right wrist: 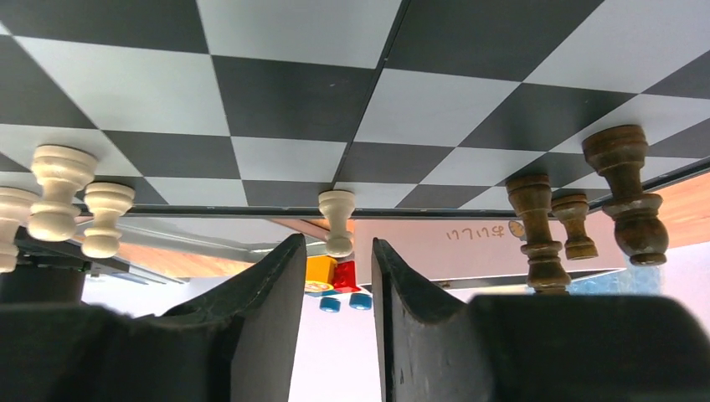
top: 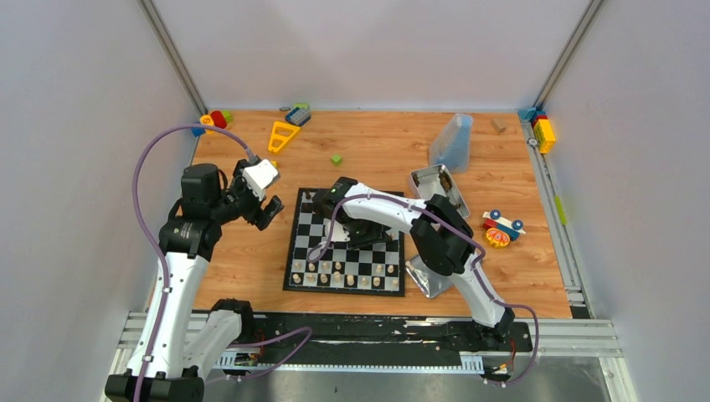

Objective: Set up the chess pieces on the board
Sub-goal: Place the chess piece on the chessboard, then pick up the chess piece from the chessboard.

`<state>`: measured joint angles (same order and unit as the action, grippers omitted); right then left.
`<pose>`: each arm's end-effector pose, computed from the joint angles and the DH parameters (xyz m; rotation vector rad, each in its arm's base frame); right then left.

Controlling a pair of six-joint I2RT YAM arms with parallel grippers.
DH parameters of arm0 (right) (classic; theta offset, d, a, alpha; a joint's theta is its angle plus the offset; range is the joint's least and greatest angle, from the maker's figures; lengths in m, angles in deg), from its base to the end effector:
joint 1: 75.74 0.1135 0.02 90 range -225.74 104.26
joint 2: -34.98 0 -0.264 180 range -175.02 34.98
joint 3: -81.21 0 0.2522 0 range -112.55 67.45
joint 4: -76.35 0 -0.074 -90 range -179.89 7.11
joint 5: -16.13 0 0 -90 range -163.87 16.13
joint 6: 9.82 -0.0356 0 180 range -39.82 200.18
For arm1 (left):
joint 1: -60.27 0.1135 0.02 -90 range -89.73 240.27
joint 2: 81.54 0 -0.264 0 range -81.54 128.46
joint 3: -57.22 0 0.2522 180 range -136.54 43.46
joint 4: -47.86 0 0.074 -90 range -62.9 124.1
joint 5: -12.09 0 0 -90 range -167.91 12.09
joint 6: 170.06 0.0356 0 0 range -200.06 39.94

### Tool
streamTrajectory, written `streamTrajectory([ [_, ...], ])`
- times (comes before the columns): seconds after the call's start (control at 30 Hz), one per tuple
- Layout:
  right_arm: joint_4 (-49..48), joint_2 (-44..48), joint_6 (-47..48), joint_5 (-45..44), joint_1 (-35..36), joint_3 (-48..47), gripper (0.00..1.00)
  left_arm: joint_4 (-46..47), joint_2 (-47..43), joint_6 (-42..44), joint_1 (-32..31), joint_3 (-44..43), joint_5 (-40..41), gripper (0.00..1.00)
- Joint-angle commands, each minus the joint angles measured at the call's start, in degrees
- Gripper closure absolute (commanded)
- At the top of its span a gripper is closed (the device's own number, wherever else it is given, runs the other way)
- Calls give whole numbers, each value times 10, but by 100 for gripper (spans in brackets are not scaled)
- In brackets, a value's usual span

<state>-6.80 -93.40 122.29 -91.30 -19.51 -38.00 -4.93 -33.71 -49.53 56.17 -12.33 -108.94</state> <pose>0.2329 0.3292 0.1765 2.2067 -1.8252 0.4851 0.1648 -0.0302 0.3486 0.9019 1.8305 -0.2845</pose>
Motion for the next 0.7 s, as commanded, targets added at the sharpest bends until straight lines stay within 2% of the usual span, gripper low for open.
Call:
streamTrajectory([
  [0.0,6,50,-27,34,0,-25,63,3,0,13,5,-2,-17,17],
  [0.1,-3,82,-46,89,-12,-30,58,0,6,18,4,-3,-31,16],
  [0.23,-33,141,-69,199,-48,-12,57,-5,14,22,4,-4,-44,16],
  [0.37,-91,200,-76,286,-94,48,53,-7,16,24,5,1,-49,16],
  [0.67,-229,268,-116,356,-173,194,49,5,24,15,5,10,-49,16],
])
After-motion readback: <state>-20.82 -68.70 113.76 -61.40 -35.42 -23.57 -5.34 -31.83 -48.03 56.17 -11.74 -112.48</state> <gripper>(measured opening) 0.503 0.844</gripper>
